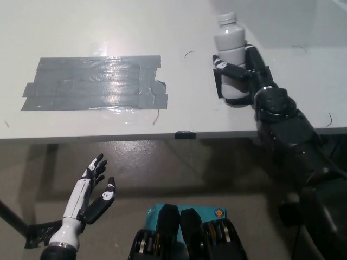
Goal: A white bottle is kept in the middle of the desk infront of the robot and the robot picks it up with its right hand and passes it to a person
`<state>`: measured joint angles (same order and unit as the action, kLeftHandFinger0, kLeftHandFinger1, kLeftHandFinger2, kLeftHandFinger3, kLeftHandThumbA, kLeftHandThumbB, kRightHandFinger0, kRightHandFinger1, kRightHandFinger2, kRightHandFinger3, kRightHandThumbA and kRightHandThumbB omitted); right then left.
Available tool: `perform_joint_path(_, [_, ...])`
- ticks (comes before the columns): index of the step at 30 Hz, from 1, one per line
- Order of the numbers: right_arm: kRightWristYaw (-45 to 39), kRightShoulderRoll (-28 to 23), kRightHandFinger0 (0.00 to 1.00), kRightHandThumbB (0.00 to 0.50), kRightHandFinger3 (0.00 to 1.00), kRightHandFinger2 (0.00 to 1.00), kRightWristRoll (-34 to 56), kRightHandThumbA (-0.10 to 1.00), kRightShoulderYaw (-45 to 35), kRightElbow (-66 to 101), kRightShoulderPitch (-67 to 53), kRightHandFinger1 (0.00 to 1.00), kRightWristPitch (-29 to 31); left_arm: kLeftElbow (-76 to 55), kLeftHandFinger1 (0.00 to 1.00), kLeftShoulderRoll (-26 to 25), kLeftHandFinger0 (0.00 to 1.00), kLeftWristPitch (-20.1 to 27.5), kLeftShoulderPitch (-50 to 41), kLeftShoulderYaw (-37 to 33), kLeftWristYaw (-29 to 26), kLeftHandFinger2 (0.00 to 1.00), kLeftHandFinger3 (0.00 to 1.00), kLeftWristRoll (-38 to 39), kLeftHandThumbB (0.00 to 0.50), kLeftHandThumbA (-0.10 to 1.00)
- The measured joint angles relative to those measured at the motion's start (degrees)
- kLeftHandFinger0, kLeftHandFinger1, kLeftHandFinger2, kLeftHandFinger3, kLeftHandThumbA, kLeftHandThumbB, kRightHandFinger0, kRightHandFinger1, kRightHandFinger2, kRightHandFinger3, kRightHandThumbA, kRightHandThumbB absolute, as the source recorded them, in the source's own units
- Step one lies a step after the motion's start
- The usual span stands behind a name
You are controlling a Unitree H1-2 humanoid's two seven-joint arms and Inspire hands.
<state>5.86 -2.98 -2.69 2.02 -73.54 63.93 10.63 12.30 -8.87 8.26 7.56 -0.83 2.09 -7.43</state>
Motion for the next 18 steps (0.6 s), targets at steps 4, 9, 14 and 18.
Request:
perform_joint_path(4, [0.12,1.12,0.1,0.159,0.85,0.89,-1.24,-0.1,1.9,-0.15,1.84,0.58,0.0,0.04,1.0,0.03,1.0,0.0,0.02,0.02,0.0,1.0,1.0,-0.08,0.085,0.39])
perform_joint_path(9, [0.54,2.55,0.06,0.169,0.82,0.89,-2.59,-0.1,3.98,-1.41,5.6,0.54,0.0,0.05,1.0,0.02,1.0,0.0,0.02,0.02,0.0,1.0,1.0,-0.34,0.085,0.39])
perform_joint_path(14, [0.77,3.63,0.06,0.164,0.83,0.91,-3.35,-0.1,4.94,-2.54,7.16,0.55,0.01,0.02,1.0,0.02,1.0,-0.01,0.03,0.04,0.03,1.0,1.0,-0.29,0.081,0.37])
perform_joint_path(18, [0.86,4.25,0.08,0.178,0.81,0.93,-3.69,-0.1,5.45,-3.07,7.18,0.56,0.0,-0.04,1.0,0.02,1.0,-0.03,0.03,0.04,0.04,1.0,1.0,-0.28,0.077,0.35])
